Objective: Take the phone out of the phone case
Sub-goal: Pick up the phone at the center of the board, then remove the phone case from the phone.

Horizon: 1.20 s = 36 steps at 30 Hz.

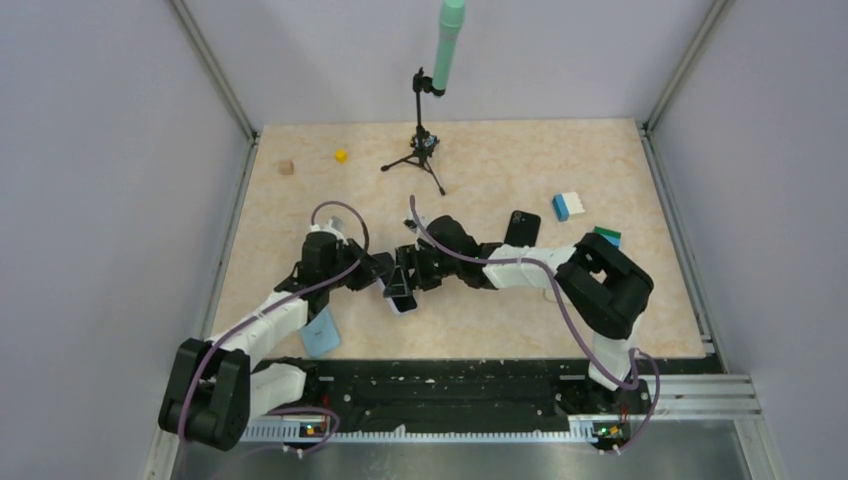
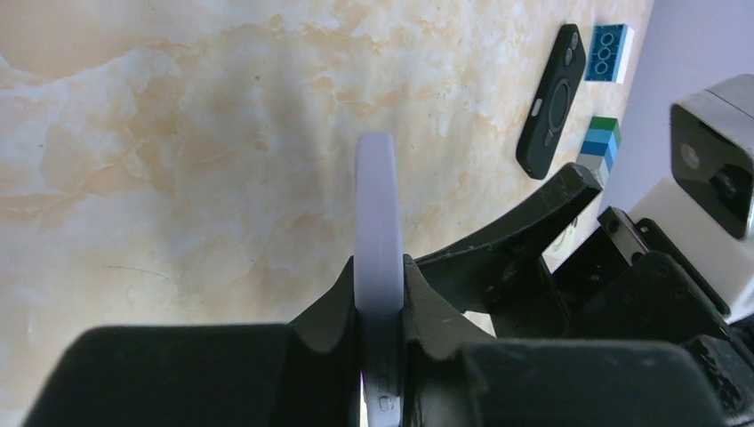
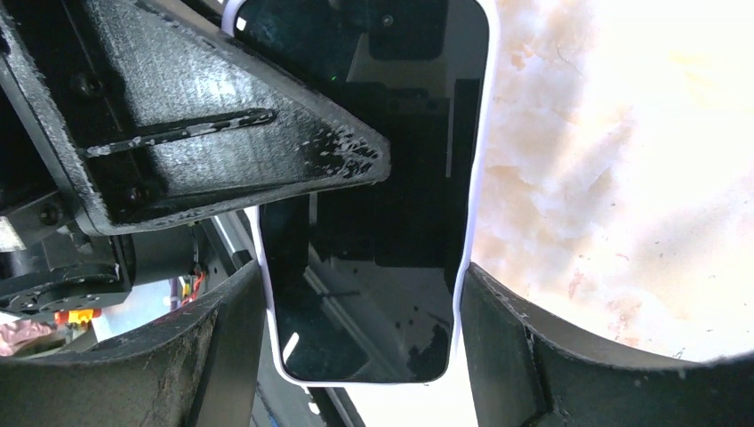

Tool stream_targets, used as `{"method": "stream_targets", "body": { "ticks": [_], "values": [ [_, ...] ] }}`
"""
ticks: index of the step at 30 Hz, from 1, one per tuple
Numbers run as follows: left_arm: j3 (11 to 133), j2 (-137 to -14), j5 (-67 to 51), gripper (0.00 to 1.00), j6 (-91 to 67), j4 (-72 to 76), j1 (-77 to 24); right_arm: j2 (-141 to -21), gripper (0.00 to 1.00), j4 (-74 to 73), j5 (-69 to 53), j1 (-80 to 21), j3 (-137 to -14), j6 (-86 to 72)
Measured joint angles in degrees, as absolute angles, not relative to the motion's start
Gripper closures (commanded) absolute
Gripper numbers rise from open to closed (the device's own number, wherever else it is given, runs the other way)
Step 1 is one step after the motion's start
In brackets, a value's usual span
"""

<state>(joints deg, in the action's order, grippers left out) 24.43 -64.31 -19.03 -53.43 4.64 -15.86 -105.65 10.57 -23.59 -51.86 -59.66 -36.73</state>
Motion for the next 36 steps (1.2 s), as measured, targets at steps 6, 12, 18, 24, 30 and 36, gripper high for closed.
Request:
{"method": "stream_targets", "body": {
  "ticks": [6, 12, 18, 24, 30, 36],
  "values": [
    [25.6, -66.5, -19.9, 1.0, -52.3, 4.3, -15.8, -106.3, 0.1, 6.3, -22.6, -52.0, -62.2, -34.7],
    [28.0, -67.9, -21.9, 1.0, -51.1, 2.0, -15.9, -103.3, 0.05, 6.4, -22.0, -51.9, -60.4, -31.9],
    [33.3, -68.0, -23.8, 1.0, -51.6, 0.7, -15.9, -90.2, 0.08, 6.4, -20.4, -50.1, -52.7, -33.4],
    [37.1, -66.3, -26.6, 1.0, -51.4, -1.8, -15.9, -75.7, 0.07, 9.1, -14.3, -48.8, -42.4, -40.1],
    [43.0, -62.5, -30.2, 1.0, -48.2, -2.4, -15.9, -62.6, 0.07, 11.8, -10.4, -48.8, -33.3, -47.5],
    [44.8, -57.2, -33.9, 1.0, -47.0, 0.8, -15.9, -55.2, 0.13, 14.7, -8.9, -48.8, -32.5, -48.2]
  ]
}}
